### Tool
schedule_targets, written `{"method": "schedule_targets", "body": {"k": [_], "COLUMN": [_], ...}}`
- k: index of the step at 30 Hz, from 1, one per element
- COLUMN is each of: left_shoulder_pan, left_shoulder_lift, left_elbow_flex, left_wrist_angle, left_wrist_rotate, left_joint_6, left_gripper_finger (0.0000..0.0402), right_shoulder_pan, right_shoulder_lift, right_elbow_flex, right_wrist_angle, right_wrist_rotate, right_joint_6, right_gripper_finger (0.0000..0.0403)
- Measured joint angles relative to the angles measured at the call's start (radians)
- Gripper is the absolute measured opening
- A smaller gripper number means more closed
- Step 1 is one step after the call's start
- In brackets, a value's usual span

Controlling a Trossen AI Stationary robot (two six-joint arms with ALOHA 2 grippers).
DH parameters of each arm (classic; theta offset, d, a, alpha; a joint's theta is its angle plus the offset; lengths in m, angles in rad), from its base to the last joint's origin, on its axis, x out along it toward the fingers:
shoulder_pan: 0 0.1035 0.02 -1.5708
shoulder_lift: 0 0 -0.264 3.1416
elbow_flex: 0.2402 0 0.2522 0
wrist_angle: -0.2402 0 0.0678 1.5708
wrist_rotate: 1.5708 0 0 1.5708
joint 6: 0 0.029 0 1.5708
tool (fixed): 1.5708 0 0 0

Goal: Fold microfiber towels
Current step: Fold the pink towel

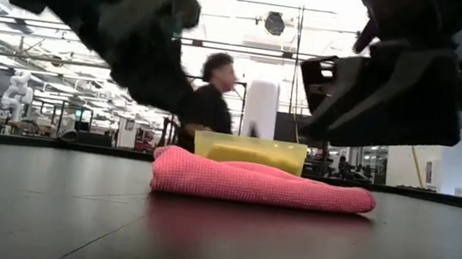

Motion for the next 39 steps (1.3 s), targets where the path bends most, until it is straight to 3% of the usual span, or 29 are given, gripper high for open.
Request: {"method": "schedule_targets", "body": {"k": [4,8,13,18,26,31,35,39], "left_shoulder_pan": [0.021,0.043,0.056,0.048,0.026,0.013,0.0,-0.011], "left_shoulder_lift": [0.043,0.08,0.093,0.093,0.085,0.109,0.157,0.197], "left_elbow_flex": [-0.001,0.0,-0.002,-0.003,-0.003,-0.004,-0.003,-0.003], "left_wrist_angle": [-0.012,-0.012,-0.038,-0.042,-0.012,-0.037,0.047,0.138], "left_wrist_rotate": [-0.002,-0.002,-0.002,-0.001,0.001,-0.001,-0.001,-0.004], "left_joint_6": [-0.018,-0.046,-0.075,-0.092,-0.088,-0.089,-0.079,-0.048], "left_gripper_finger": [0.0122,0.0122,0.0122,0.0122,0.0122,0.0122,0.0122,0.0122], "right_shoulder_pan": [0.019,0.026,0.026,0.025,0.038,0.044,0.042,0.037], "right_shoulder_lift": [0.05,0.104,0.163,0.176,0.144,0.064,0.002,-0.035], "right_elbow_flex": [0.042,0.085,0.128,0.141,0.139,0.138,0.138,0.138], "right_wrist_angle": [0.008,-0.009,-0.027,-0.081,-0.148,-0.234,-0.26,-0.28], "right_wrist_rotate": [0.092,0.171,0.204,0.342,0.313,0.219,0.129,0.102], "right_joint_6": [-0.03,-0.083,-0.123,-0.156,-0.159,-0.1,-0.038,-0.014], "right_gripper_finger": [0.0118,0.0149,0.0144,0.0113,0.001,0.0015,0.0007,0.0004]}}
